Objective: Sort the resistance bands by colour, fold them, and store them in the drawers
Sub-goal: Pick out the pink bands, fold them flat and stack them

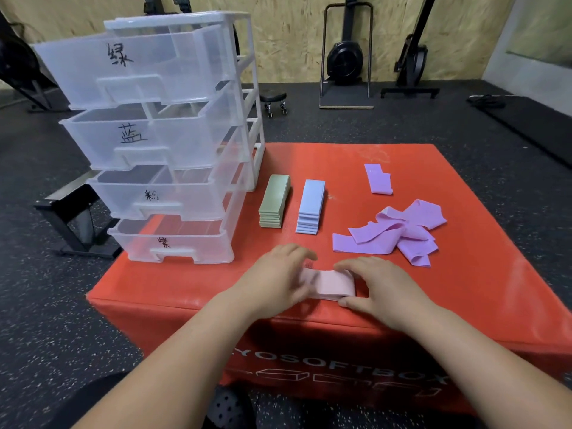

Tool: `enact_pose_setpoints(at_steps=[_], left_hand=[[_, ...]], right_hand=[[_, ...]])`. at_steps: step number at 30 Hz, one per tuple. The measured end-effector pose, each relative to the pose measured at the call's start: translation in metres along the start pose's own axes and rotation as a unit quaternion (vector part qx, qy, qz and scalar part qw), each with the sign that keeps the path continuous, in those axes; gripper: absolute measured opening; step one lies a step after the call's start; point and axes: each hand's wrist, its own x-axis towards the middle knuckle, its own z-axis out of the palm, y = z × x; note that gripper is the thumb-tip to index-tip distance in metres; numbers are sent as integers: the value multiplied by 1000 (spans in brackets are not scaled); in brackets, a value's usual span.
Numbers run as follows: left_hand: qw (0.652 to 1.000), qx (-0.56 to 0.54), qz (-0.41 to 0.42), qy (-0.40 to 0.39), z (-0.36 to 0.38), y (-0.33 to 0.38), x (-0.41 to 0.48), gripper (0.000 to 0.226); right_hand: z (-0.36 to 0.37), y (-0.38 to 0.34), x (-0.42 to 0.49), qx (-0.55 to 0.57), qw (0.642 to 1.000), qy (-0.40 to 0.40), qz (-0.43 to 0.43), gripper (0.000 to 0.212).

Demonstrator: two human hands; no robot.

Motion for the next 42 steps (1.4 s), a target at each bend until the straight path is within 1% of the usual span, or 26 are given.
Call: enact_pose_setpoints(at_steps=[2, 5, 7, 9, 11, 13, 14, 15, 19, 21, 25, 27, 29, 32, 36, 38, 40, 42], left_hand=[[998, 9, 34, -46, 6, 4, 2, 64], [999, 5, 39, -33, 11, 3, 5, 64], [999, -4, 35, -24, 9, 3, 6, 67], [999, -2, 35, -18, 9, 3, 7, 72], [999, -6, 31, -14, 11, 4, 5, 82], [999, -42, 26, -8, 10, 8, 3, 92], [997, -72, 25, -2, 10, 10, 3, 93], [994, -110, 18, 4, 9, 13, 2, 89], [961, -271, -48, 30, 3, 20, 0, 53], [944, -321, -63, 40, -2, 18, -2, 46], [932, -345, -97, 59, -21, 5, -11, 46], [928, -351, -117, 54, -31, -4, -17, 40], [931, -341, -122, 47, -41, -13, -24, 35], [938, -307, -153, 43, -58, -26, -35, 36], [968, -147, -199, 51, -64, -46, -43, 37], [972, -86, -219, 27, -51, -51, -43, 43], [976, -12, -216, 1, -32, -51, -39, 54], [979, 42, -197, 19, -17, -48, -35, 61]], right_hand=[[-1, -1, 0, -4, 1000, -2, -5, 65], [-3, -3, 0, -22, 1000, -9, -17, 63], [-8, -5, 0, -16, 1000, -11, -16, 61], [-17, -11, 2, 14, 1000, -8, -12, 60], [-28, -20, 6, 50, 999, 0, -16, 61], [-41, -32, 11, 93, 995, -2, -27, 63], [-47, -38, 15, 107, 994, -6, -39, 64], [-51, -44, 19, 114, 992, -11, -51, 64], [-67, -65, 35, 141, 986, -20, -89, 60], [-75, -70, 41, 166, 983, -16, -83, 57], [-84, -71, 54, 235, 970, -28, -57, 46], [-82, -73, 62, 282, 957, -38, -58, 42], [-75, -75, 71, 320, 944, -50, -57, 41], [-57, -78, 87, 374, 923, -82, -43, 42], [-22, -79, 109, 421, 900, -109, -19, 45], [0, -72, 119, 399, 908, -125, -15, 46], [18, -60, 125, 350, 925, -146, -16, 47], [25, -48, 129, 321, 935, -151, -7, 46]])
